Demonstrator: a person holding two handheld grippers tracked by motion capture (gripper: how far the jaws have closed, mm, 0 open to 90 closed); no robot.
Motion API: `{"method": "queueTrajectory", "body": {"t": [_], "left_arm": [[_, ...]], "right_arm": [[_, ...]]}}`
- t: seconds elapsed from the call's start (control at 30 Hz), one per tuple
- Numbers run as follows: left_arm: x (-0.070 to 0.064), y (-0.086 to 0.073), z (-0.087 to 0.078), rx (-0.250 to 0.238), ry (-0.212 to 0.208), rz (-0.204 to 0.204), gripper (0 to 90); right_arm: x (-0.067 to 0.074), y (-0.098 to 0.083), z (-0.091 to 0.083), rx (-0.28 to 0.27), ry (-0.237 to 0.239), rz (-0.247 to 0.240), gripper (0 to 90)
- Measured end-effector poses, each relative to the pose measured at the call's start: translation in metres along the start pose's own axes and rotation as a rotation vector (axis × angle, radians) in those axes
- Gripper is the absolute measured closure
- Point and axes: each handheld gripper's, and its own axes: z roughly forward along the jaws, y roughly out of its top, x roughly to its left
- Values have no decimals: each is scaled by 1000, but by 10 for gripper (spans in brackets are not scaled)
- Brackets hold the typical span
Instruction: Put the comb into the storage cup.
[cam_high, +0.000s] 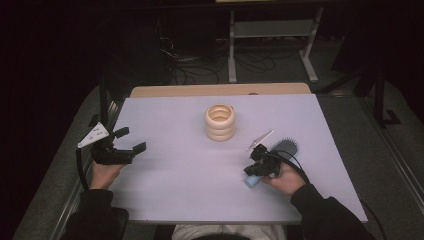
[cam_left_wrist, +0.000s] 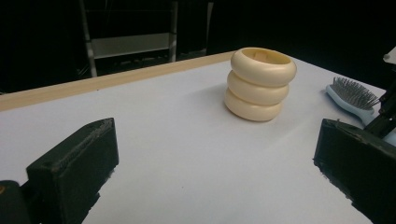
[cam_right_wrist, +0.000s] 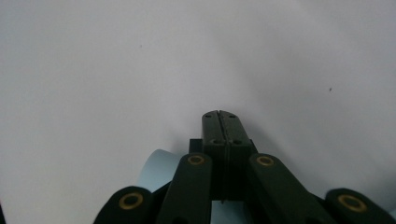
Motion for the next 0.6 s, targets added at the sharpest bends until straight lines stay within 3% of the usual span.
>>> {"method": "queueTrajectory", "body": {"t": [0.6], "left_arm": [[-1,0,1,9,-1,2,0]], "right_arm": [[-6,-43,-27,19,40,36,890]]}}
